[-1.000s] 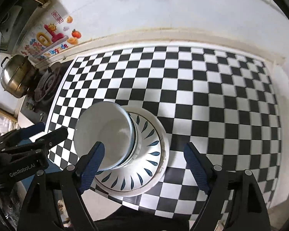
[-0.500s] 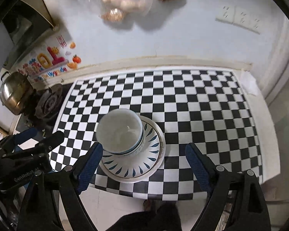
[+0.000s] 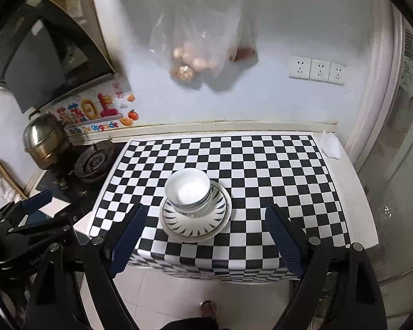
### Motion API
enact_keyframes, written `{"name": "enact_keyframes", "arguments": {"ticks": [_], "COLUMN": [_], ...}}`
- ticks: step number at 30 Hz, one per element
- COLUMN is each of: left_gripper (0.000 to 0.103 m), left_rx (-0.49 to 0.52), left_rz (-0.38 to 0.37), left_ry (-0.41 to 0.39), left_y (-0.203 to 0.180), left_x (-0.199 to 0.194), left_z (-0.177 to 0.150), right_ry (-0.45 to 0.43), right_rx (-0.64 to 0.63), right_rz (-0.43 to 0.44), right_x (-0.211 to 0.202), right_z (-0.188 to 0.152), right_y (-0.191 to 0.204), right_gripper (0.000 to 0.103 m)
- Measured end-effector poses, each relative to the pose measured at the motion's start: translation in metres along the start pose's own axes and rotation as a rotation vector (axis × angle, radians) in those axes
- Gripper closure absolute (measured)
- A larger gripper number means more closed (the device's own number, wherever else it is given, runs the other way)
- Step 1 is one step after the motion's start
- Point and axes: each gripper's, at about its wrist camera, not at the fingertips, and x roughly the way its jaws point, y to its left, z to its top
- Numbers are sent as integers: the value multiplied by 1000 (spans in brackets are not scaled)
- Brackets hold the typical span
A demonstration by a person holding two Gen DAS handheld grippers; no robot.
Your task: Organize plates and bowls
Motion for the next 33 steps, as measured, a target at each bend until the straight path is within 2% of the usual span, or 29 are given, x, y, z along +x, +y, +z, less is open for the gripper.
{"name": "enact_keyframes", "arguments": {"ticks": [7, 17, 33], "left_gripper": [17, 17, 17], "left_rx": [-9, -1, -17], "left_rz": [18, 16, 40], "left_ry": [-37, -81, -108], "left_y": [-6, -15, -17], "left_x": [-48, -88, -113], "left_z": [-26, -49, -61], "right_ry": [-52, -109, -129], "right_rx": [-17, -4, -17], "right_rz": [7, -12, -16], "right_x": [-59, -117, -142], "right_z": [-30, -60, -70], "right_y": [-2, -10, -22], "right_gripper": [13, 13, 9]}}
